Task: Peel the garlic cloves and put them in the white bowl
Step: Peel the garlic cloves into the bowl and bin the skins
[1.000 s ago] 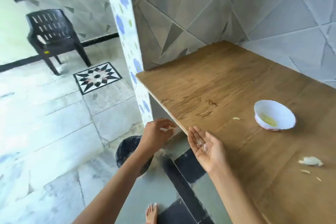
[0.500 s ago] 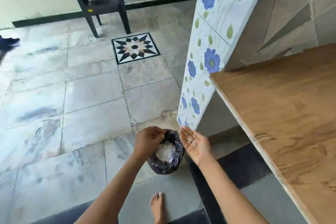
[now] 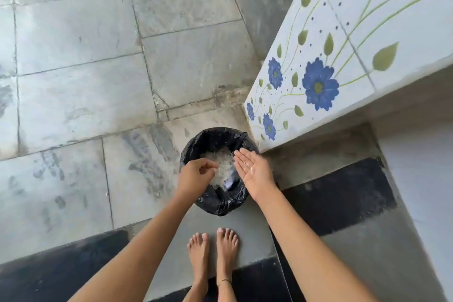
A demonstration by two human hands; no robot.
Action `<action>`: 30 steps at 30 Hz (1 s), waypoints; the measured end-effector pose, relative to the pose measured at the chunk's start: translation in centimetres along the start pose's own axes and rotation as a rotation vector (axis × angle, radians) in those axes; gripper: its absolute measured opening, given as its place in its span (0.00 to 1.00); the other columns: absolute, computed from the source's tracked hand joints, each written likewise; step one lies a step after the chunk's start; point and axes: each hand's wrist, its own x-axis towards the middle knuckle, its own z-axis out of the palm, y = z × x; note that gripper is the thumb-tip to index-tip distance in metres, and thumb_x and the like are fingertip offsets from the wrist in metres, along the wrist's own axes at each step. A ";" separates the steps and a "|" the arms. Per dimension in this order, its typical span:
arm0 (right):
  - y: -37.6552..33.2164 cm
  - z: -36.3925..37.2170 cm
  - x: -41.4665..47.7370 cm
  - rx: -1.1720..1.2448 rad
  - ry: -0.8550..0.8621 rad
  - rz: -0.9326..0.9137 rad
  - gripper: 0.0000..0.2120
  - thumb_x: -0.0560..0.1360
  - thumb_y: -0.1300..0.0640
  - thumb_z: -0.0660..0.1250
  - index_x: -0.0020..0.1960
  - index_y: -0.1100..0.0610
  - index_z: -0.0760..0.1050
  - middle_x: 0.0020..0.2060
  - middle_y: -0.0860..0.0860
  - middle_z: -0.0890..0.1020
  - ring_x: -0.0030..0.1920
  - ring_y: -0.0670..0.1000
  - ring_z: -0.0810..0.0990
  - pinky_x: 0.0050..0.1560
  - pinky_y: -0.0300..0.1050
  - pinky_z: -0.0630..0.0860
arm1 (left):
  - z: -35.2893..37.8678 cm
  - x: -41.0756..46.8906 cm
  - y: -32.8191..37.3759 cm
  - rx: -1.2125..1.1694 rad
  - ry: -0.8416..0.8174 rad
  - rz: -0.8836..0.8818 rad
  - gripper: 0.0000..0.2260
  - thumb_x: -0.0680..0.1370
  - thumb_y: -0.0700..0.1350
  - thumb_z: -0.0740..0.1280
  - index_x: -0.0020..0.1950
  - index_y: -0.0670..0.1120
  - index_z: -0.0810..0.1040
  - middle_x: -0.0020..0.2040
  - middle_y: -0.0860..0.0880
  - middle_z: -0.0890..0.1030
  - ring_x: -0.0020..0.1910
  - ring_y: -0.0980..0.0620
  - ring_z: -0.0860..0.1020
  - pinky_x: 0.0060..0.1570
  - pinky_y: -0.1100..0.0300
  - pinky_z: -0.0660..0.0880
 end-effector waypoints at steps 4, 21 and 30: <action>2.6 -1.2 5.5 -0.140 0.006 0.061 0.30 0.82 0.42 0.45 0.77 0.60 0.53 0.75 0.55 0.59 0.76 0.52 0.55 0.74 0.48 0.50 | 3.5 4.2 -4.5 0.010 -0.003 -0.051 0.05 0.77 0.40 0.67 0.46 0.48 0.82 0.40 0.53 0.80 0.34 0.62 0.73 0.31 0.75 0.66; 3.9 -2.6 9.9 -0.063 -0.016 0.116 0.30 0.80 0.38 0.46 0.74 0.56 0.62 0.72 0.55 0.65 0.72 0.55 0.63 0.73 0.52 0.58 | 10.4 7.5 -7.4 -0.279 -0.122 0.053 0.20 0.84 0.49 0.51 0.76 0.52 0.57 0.77 0.55 0.56 0.76 0.60 0.52 0.73 0.63 0.48; 3.4 -2.3 6.3 -0.589 0.068 -0.042 0.22 0.82 0.46 0.52 0.72 0.54 0.65 0.72 0.52 0.67 0.70 0.51 0.65 0.68 0.46 0.60 | 8.4 6.6 -8.1 0.093 -0.092 -0.095 0.20 0.81 0.45 0.60 0.73 0.48 0.65 0.69 0.46 0.72 0.61 0.50 0.74 0.59 0.60 0.67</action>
